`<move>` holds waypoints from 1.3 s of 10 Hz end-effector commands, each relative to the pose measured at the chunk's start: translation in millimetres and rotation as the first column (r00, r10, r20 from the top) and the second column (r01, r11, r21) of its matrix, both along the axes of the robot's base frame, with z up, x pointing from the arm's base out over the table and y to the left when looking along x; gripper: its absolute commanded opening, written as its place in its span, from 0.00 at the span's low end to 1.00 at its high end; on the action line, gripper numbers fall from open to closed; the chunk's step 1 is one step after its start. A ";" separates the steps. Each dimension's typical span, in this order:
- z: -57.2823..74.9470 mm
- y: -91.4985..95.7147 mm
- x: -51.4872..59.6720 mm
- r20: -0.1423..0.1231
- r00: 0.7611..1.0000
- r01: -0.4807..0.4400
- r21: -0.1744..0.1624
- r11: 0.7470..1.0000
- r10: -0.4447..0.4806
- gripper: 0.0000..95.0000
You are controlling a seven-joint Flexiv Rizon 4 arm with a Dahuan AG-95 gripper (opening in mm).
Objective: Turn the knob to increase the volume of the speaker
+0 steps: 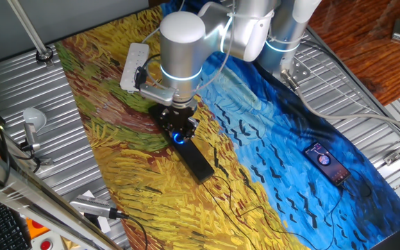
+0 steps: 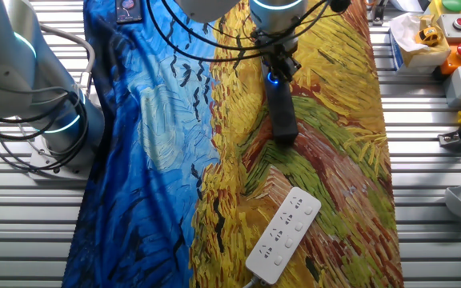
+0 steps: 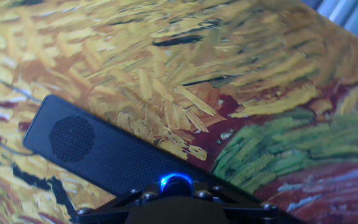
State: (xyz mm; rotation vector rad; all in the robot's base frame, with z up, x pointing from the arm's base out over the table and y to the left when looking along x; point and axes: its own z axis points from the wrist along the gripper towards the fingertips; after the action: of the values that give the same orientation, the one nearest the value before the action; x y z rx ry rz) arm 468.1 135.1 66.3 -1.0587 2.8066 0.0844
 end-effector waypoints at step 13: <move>45.7 -17.0 -5.7 -0.085 0.993 -0.092 -0.100 0.991 0.084 0.00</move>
State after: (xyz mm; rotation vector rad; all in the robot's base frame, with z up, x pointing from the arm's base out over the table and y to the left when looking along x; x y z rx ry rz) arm 461.0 117.7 114.5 -1.3160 2.8026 0.0244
